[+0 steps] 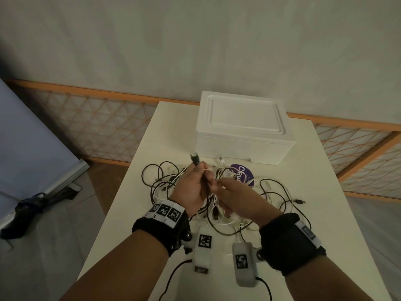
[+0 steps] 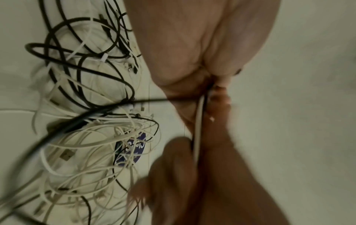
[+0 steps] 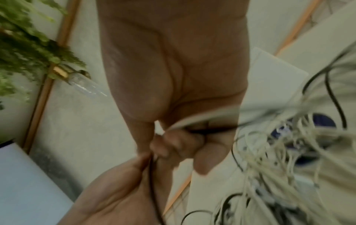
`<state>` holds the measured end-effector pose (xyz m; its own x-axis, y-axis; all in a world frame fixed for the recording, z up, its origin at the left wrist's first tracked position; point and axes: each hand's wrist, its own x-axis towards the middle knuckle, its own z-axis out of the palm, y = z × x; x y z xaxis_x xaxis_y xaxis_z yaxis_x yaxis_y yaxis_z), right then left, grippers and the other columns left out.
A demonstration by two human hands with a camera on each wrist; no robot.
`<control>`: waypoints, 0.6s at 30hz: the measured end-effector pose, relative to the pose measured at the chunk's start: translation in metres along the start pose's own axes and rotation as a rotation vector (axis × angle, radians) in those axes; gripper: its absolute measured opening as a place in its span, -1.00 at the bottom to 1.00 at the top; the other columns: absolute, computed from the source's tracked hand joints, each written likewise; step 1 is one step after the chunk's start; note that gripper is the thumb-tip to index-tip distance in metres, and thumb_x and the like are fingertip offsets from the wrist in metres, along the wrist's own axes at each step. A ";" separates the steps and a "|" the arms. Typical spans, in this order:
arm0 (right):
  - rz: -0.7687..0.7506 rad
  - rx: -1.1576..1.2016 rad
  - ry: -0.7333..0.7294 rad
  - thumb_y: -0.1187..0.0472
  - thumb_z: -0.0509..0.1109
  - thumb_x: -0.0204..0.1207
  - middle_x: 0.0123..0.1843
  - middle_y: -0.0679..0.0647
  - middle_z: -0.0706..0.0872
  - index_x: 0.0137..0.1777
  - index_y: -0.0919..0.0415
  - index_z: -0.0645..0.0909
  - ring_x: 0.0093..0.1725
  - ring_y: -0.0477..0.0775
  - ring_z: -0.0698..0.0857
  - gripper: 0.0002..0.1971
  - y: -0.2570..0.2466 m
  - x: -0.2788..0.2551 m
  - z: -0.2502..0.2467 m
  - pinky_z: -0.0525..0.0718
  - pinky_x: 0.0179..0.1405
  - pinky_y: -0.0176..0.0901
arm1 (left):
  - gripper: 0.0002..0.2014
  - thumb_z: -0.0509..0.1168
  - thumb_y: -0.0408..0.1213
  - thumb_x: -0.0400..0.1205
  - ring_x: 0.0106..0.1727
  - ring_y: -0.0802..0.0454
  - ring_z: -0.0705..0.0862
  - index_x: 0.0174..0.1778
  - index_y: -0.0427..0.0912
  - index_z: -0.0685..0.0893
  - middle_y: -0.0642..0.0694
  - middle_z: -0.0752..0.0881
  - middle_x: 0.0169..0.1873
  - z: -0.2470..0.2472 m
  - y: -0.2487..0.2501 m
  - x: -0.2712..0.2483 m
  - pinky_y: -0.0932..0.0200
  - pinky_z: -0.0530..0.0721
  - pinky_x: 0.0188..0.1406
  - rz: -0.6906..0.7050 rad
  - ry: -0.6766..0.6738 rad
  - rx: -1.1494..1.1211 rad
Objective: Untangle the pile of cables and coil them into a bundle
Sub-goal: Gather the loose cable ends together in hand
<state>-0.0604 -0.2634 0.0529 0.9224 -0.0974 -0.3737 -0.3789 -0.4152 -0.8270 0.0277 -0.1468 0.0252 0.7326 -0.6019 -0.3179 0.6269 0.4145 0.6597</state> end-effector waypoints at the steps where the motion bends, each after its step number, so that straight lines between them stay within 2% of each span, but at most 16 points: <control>1: -0.007 -0.095 -0.010 -0.02 0.23 0.66 -0.43 -0.03 0.60 -0.01 0.25 0.60 -0.45 -0.08 0.61 -0.68 0.002 -0.003 -0.001 0.70 -0.26 -0.03 | -0.76 0.02 -0.25 0.78 -0.56 0.05 0.51 -0.15 -0.20 0.48 -0.05 0.50 -0.54 -0.002 0.001 0.001 0.14 0.69 -0.41 -0.002 0.044 -0.007; 4: -0.025 -0.256 0.005 -0.05 0.28 0.60 -0.41 -0.10 0.62 -0.13 0.12 0.62 -0.38 -0.13 0.61 -0.74 0.010 -0.003 -0.003 0.66 -0.15 -0.03 | -0.74 0.01 -0.22 0.79 -0.55 0.08 0.47 -0.18 -0.18 0.48 -0.03 0.45 -0.55 -0.004 -0.002 0.002 0.10 0.73 -0.37 -0.011 0.104 -0.060; 6: -0.061 -0.183 0.035 -0.14 0.33 0.48 -0.19 -0.03 0.73 -0.01 0.02 0.60 -0.14 -0.04 0.73 -0.73 0.007 0.000 0.002 0.70 0.04 0.03 | -0.73 0.03 -0.21 0.78 -0.45 0.02 0.56 -0.21 -0.17 0.49 -0.06 0.51 -0.51 0.006 -0.008 -0.002 0.09 0.75 -0.25 -0.001 0.064 -0.093; 7: -0.069 -0.084 0.042 -0.11 0.35 0.45 -0.08 0.05 0.77 0.10 0.04 0.58 -0.05 0.05 0.76 -0.68 0.007 0.003 0.008 0.70 0.11 0.12 | -0.74 0.05 -0.21 0.77 -0.38 -0.01 0.64 -0.21 -0.16 0.50 -0.06 0.58 -0.48 0.010 -0.011 -0.003 0.10 0.75 -0.22 0.016 0.047 -0.080; 8: -0.053 0.013 0.049 -0.03 0.36 0.47 -0.08 0.12 0.78 0.17 0.11 0.56 -0.07 0.14 0.78 -0.66 0.004 0.004 0.012 0.72 0.09 0.16 | -0.75 0.06 -0.22 0.77 -0.30 -0.03 0.71 -0.20 -0.16 0.50 -0.06 0.65 -0.46 0.013 -0.012 -0.003 0.11 0.75 -0.20 0.039 0.035 -0.045; 9: -0.025 0.092 0.065 0.06 0.35 0.53 -0.19 0.16 0.78 0.17 0.19 0.53 -0.19 0.20 0.78 -0.70 0.001 0.003 0.016 0.75 -0.01 0.12 | -0.76 0.06 -0.24 0.77 -0.23 -0.04 0.76 -0.18 -0.17 0.51 -0.07 0.71 -0.43 0.014 -0.012 -0.003 0.12 0.75 -0.17 0.063 0.015 -0.006; 11: 0.017 0.160 0.087 0.15 0.29 0.63 -0.45 0.07 0.62 0.10 0.28 0.55 -0.44 0.15 0.64 -0.81 -0.002 0.000 0.016 0.71 -0.35 -0.05 | -0.77 0.05 -0.27 0.77 -0.22 -0.04 0.78 -0.16 -0.21 0.51 -0.09 0.72 -0.42 0.010 -0.007 -0.001 0.08 0.75 -0.06 0.089 -0.025 0.026; 12: 0.019 0.128 0.092 0.14 0.28 0.64 -0.50 0.01 0.54 0.08 0.27 0.58 -0.52 0.05 0.56 -0.81 -0.003 -0.002 0.012 0.62 -0.47 -0.15 | -0.76 0.05 -0.26 0.77 -0.27 -0.04 0.75 -0.16 -0.22 0.52 -0.07 0.67 -0.44 0.006 -0.005 -0.001 0.05 0.73 -0.04 0.090 -0.032 0.018; 14: -0.007 -0.074 0.068 0.04 0.27 0.64 -0.52 -0.05 0.47 0.02 0.25 0.64 -0.60 -0.13 0.43 -0.74 -0.004 -0.004 -0.001 0.47 -0.56 -0.27 | -0.75 0.04 -0.25 0.77 -0.41 0.02 0.63 -0.18 -0.21 0.51 -0.04 0.54 -0.50 0.001 -0.003 -0.002 0.01 0.71 -0.13 0.095 -0.029 -0.026; 16: -0.030 -0.350 0.026 -0.06 0.26 0.63 -0.46 -0.03 0.48 -0.09 0.26 0.63 -0.56 -0.16 0.41 -0.64 -0.006 -0.007 -0.015 0.41 -0.50 -0.30 | -0.74 0.02 -0.23 0.78 -0.52 0.08 0.51 -0.19 -0.19 0.48 -0.01 0.44 -0.55 -0.003 -0.003 -0.004 0.08 0.74 -0.32 0.104 0.040 -0.090; 18: -0.040 -0.557 -0.004 -0.12 0.26 0.61 -0.43 -0.05 0.51 -0.22 0.19 0.57 -0.48 -0.13 0.45 -0.63 -0.006 -0.013 -0.025 0.40 -0.44 -0.24 | -0.74 0.02 -0.22 0.79 -0.58 0.12 0.45 -0.19 -0.19 0.47 0.00 0.39 -0.57 -0.007 -0.003 -0.005 0.16 0.70 -0.47 0.103 0.115 -0.120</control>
<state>-0.0682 -0.2823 0.0727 0.9344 -0.0689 -0.3496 -0.2463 -0.8338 -0.4941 0.0241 -0.1402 0.0199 0.8155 -0.4734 -0.3329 0.5693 0.5524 0.6089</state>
